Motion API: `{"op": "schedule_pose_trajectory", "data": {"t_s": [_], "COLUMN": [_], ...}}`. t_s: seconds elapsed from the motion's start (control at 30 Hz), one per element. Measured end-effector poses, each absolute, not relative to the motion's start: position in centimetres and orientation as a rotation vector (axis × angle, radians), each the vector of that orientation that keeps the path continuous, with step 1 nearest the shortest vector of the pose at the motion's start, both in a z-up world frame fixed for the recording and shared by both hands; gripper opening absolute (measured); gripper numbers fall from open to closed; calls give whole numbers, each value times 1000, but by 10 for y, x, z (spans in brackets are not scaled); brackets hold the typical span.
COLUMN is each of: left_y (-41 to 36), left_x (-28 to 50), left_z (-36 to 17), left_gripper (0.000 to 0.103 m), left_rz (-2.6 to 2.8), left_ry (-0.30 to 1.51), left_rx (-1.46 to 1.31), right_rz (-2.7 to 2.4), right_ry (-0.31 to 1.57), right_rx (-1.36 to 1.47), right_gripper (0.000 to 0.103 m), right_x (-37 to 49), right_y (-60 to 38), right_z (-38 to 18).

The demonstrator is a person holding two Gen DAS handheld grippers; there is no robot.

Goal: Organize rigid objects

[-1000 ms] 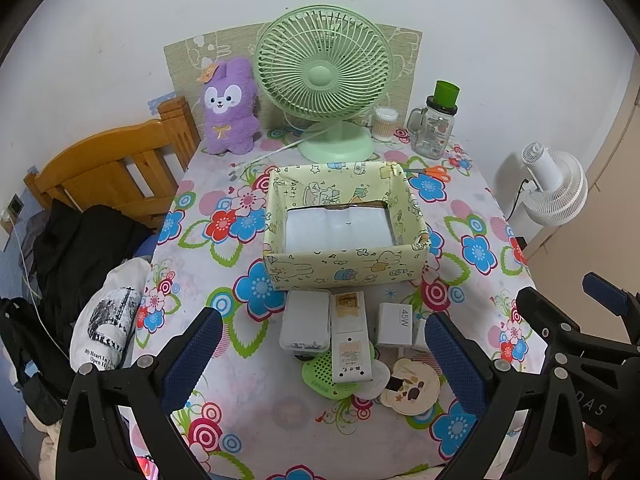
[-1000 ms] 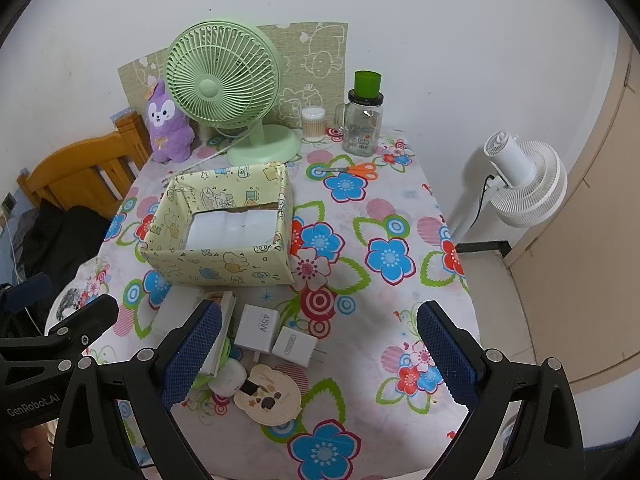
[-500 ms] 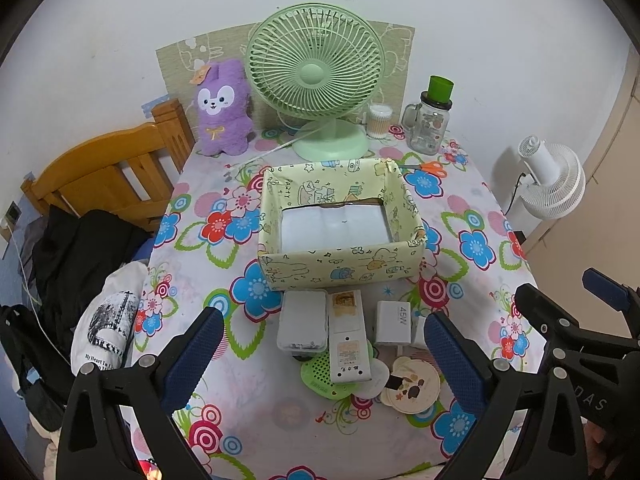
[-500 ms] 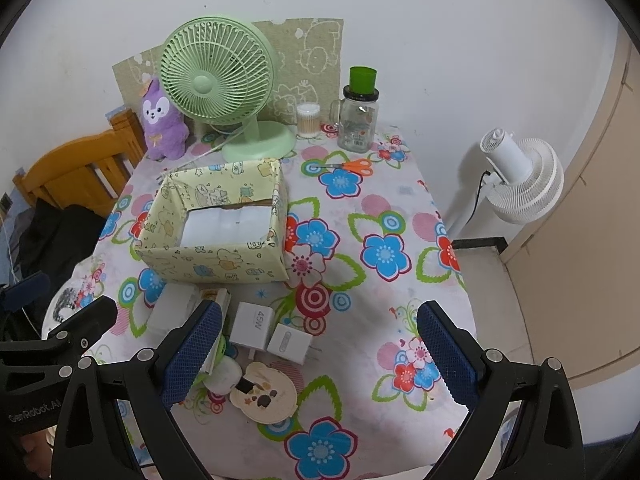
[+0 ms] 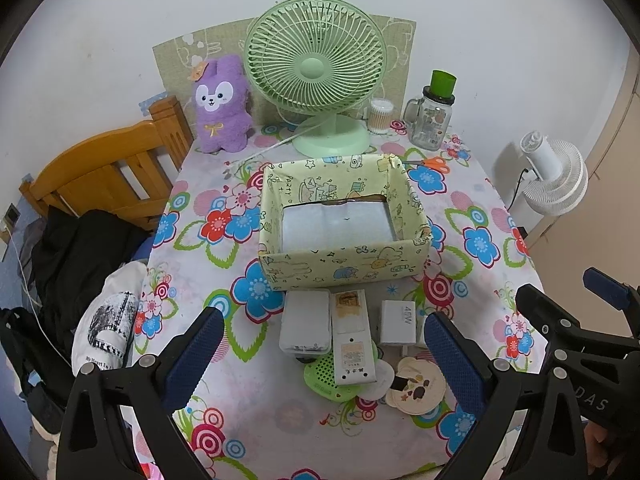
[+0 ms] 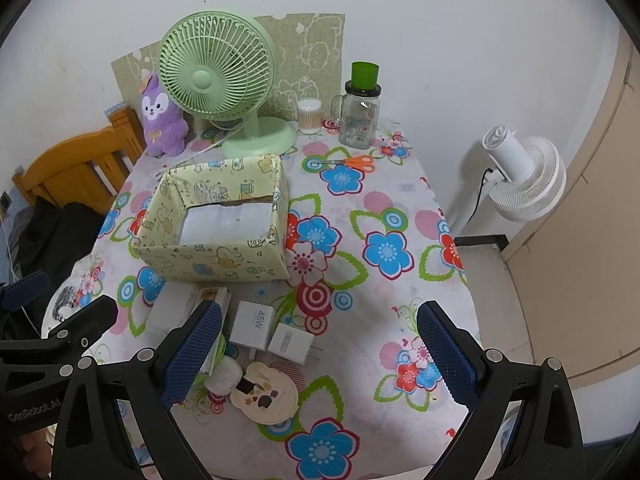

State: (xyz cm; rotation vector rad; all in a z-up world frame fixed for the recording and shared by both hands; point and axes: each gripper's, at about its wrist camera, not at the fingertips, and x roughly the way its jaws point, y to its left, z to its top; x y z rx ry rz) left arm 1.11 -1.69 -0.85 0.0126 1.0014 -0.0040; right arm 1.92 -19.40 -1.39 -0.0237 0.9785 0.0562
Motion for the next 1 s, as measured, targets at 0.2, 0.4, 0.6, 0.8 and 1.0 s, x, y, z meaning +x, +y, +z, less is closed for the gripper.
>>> {"op": "schedule_pose_trajectory", "data": {"t_s": [0.2, 0.4, 0.6, 0.8, 1.0], "left_y": [-12, -7, -1, 5, 11], "left_x": [21, 30, 38, 44, 52], "left_z": [-15, -24, -38, -58, -82], "left_gripper": [101, 101, 101, 101, 101], "left_rz": [-10, -13, -18, -16, -17], "left_ry": [1029, 1044, 1074, 1114, 1160], "left_rx": [12, 5, 11, 23, 39], "right_rz": [55, 47, 61, 57, 50], "right_ry": [1003, 998, 1026, 1047, 1090], "right_rx": [-13, -33, -19, -30, -23], "right_gripper": [100, 100, 100, 100, 100], "right_x": [27, 32, 38, 43, 50], "right_y": [-190, -185, -180, -171, -165], "right_z": [-21, -26, -37, -54, -75]}}
